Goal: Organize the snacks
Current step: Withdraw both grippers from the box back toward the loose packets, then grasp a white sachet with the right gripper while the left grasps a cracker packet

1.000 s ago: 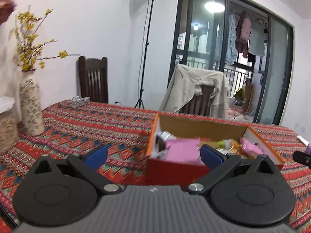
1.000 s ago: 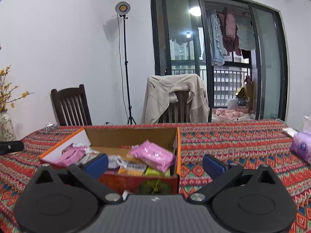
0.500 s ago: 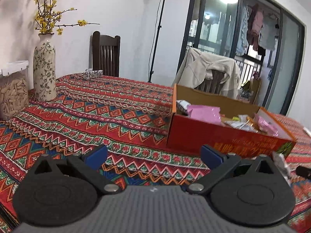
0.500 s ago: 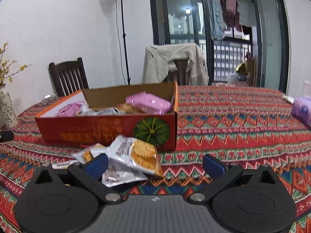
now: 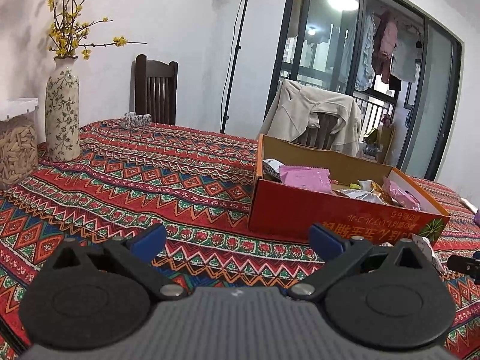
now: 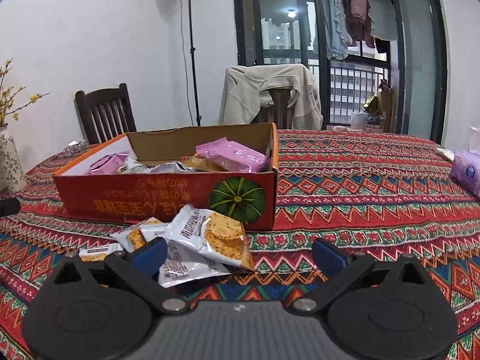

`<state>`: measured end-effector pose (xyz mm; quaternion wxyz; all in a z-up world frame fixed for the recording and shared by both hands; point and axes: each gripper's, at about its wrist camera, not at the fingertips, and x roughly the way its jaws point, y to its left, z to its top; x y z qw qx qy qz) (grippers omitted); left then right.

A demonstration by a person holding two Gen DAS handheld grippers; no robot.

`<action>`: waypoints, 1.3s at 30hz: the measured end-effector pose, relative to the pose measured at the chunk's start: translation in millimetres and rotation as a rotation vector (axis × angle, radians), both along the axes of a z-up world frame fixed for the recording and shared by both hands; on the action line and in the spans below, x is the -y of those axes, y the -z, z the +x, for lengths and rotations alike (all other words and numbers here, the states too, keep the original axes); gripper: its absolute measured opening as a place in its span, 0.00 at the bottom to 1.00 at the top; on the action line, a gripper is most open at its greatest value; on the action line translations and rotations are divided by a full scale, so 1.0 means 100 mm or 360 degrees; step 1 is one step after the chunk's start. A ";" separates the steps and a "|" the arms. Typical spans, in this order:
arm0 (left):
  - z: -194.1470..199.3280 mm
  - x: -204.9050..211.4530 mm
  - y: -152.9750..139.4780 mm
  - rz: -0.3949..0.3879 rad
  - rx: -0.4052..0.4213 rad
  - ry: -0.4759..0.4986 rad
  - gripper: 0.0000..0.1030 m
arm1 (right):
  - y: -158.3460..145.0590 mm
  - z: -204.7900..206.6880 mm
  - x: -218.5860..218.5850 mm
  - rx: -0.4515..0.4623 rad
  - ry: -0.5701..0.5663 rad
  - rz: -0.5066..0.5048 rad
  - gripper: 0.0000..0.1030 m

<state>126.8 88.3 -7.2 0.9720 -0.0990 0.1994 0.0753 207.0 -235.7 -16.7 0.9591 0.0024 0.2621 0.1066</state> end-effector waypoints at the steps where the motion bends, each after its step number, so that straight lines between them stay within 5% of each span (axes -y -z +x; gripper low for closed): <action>1: 0.00 -0.01 0.00 -0.0005 -0.0002 0.0001 1.00 | -0.02 0.01 -0.02 -0.0003 -0.0007 -0.0003 0.94; 10: -0.02 -0.04 0.00 -0.0039 0.0004 -0.0006 1.00 | -0.12 0.27 -0.27 -0.0104 -0.0084 -0.0030 0.86; 21: -0.01 -0.11 0.01 -0.0105 -0.0018 -0.0025 1.00 | 0.16 0.66 -0.17 -0.0336 0.0080 0.0174 0.65; 33: 0.05 -0.16 0.06 -0.0159 -0.0088 -0.0045 1.00 | 0.07 0.52 0.12 -0.0275 0.0130 0.0324 0.39; 39: 0.09 -0.15 0.08 -0.0137 -0.0118 -0.0059 1.00 | -0.06 0.34 0.25 -0.0176 0.0093 0.0276 0.25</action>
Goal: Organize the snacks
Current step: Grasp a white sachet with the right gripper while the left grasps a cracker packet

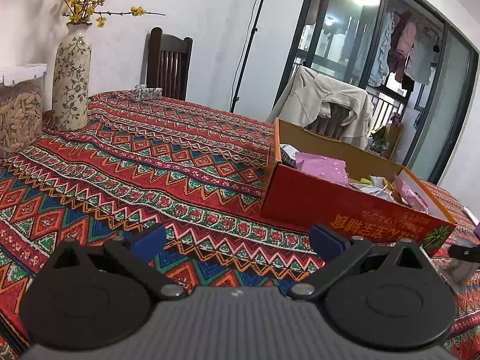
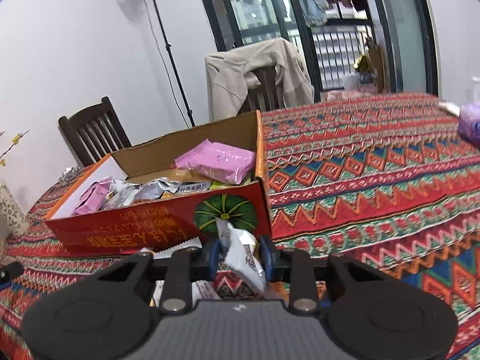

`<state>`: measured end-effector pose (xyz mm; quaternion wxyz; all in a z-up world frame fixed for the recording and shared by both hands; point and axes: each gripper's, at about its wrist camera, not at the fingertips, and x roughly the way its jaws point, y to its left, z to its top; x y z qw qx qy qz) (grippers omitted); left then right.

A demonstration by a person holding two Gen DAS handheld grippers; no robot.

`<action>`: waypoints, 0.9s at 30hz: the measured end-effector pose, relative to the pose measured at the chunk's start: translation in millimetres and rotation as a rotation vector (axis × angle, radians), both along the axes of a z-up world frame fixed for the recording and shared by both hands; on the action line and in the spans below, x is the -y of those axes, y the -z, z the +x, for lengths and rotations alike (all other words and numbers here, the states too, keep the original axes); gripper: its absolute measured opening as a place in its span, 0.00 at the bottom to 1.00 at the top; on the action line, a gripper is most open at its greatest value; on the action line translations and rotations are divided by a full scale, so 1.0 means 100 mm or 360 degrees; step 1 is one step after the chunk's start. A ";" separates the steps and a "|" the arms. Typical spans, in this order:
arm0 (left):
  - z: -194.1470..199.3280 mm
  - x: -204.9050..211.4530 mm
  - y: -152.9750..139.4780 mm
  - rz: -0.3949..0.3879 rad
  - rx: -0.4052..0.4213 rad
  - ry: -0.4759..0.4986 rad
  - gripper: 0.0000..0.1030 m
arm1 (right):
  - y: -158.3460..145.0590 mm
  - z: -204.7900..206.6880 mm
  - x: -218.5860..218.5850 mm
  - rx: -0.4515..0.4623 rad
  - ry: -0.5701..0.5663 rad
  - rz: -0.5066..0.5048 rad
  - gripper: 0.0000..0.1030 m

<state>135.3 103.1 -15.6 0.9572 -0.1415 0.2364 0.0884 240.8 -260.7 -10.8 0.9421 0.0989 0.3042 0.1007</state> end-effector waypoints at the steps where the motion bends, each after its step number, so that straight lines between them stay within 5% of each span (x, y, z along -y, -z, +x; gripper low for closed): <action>1: 0.00 0.00 0.00 0.0004 -0.0005 -0.0003 1.00 | -0.01 -0.03 0.03 0.0008 -0.0001 -0.0002 0.25; 12: 0.05 0.15 -0.01 0.0145 -0.0089 -0.0031 1.00 | 0.12 -0.16 0.34 0.0056 0.0053 0.0126 0.25; 27: 0.41 1.19 -0.07 0.0136 -0.0348 0.0224 1.00 | 0.08 -0.30 0.38 0.0156 0.0034 0.0157 0.25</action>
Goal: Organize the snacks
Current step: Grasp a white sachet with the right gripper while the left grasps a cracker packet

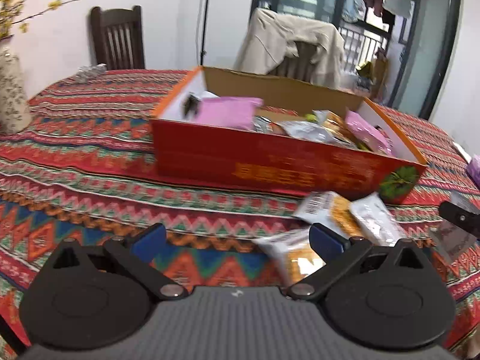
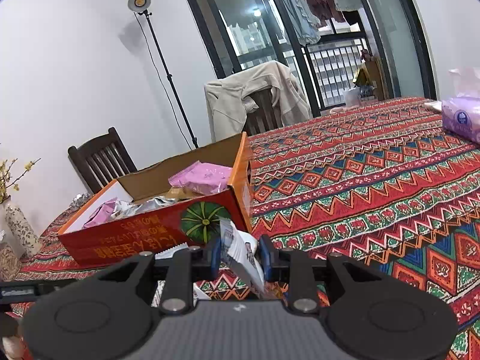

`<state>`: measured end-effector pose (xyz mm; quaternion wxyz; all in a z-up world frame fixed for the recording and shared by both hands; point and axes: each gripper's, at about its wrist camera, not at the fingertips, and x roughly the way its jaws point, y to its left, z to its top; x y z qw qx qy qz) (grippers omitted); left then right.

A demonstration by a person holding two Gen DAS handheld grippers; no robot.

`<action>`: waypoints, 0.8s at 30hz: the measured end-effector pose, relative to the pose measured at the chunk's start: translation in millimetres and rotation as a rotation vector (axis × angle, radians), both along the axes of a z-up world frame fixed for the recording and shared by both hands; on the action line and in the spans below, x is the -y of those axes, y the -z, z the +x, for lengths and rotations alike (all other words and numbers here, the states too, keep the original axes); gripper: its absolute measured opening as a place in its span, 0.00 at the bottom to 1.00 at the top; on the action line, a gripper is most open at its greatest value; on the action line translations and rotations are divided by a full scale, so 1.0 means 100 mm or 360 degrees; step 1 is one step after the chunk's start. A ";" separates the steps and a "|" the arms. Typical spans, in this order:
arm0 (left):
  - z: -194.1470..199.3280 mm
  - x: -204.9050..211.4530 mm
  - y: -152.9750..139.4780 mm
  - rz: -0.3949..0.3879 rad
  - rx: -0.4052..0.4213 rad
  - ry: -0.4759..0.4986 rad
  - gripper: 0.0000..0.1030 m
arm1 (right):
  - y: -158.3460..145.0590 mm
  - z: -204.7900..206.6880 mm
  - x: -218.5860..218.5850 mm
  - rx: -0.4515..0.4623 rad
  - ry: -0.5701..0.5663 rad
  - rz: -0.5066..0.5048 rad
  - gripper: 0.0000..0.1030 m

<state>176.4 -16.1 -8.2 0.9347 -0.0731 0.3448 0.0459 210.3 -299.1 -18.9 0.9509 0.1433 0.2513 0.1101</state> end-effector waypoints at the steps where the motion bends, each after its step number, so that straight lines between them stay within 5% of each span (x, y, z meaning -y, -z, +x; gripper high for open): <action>1: 0.03 0.07 0.00 0.0002 -0.0016 0.0008 1.00 | 0.00 0.00 0.00 0.0006 -0.0002 0.0000 0.25; 18: 0.25 0.43 0.23 0.0106 -0.0209 -0.0076 0.99 | -0.01 -0.02 0.03 0.0015 -0.0017 0.0038 0.25; 24: 0.18 0.46 0.20 0.0145 -0.0158 -0.0012 0.71 | 0.00 -0.02 0.02 0.0020 -0.0015 0.0022 0.25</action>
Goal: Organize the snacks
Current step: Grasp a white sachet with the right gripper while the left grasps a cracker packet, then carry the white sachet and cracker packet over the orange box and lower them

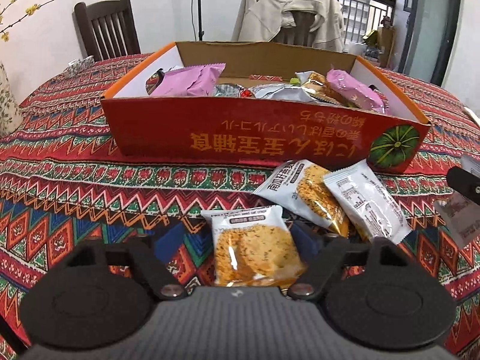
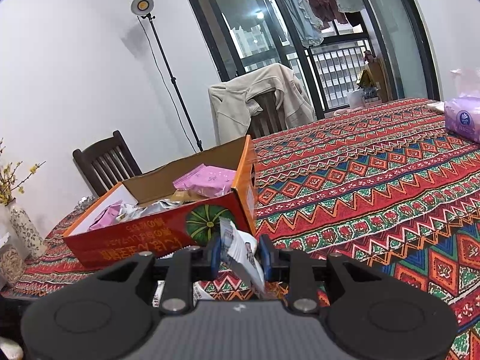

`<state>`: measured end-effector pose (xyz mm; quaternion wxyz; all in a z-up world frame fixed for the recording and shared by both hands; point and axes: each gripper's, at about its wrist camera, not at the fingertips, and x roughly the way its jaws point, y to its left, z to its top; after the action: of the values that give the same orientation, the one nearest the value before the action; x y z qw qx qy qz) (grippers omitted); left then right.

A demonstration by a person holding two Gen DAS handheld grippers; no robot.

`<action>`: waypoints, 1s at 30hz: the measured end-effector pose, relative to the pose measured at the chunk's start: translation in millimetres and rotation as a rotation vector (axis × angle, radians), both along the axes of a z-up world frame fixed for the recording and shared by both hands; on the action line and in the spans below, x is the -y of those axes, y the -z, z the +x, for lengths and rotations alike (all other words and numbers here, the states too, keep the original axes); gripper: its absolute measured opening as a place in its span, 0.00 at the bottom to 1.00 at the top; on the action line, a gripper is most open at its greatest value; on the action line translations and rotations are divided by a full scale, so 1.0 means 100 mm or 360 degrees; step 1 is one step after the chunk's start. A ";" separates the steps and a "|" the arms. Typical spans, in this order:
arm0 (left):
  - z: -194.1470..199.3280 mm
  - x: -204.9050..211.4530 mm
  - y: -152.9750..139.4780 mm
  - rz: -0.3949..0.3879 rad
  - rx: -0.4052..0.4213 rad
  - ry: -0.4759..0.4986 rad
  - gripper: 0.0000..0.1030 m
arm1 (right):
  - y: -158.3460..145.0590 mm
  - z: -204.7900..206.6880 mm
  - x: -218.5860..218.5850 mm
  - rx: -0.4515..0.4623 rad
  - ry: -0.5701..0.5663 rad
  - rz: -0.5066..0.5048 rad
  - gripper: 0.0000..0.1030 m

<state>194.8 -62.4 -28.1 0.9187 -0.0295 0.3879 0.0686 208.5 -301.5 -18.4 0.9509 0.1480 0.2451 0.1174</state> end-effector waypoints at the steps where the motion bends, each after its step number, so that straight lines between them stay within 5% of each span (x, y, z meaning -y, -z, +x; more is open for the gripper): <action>1: -0.01 0.00 0.00 0.0002 0.0004 0.0009 0.68 | 0.00 0.00 0.00 0.0003 0.0000 -0.0003 0.25; 4: -0.03 0.00 -0.02 0.0009 0.0014 0.0049 0.51 | 0.00 0.00 -0.01 0.0004 0.0002 -0.0013 0.25; 8: -0.06 0.02 -0.03 0.0017 0.0028 0.0097 0.45 | 0.00 0.00 -0.04 0.0008 0.0007 -0.0023 0.25; 30: -0.32 -0.12 -0.35 -0.0062 0.0293 0.0181 0.44 | -0.09 -0.11 -0.17 0.0149 -0.0021 -0.0122 0.25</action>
<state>162.4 -50.1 7.0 0.9521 -0.0316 0.3042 0.0058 197.9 -284.5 -9.6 0.9655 0.1044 0.2057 0.1210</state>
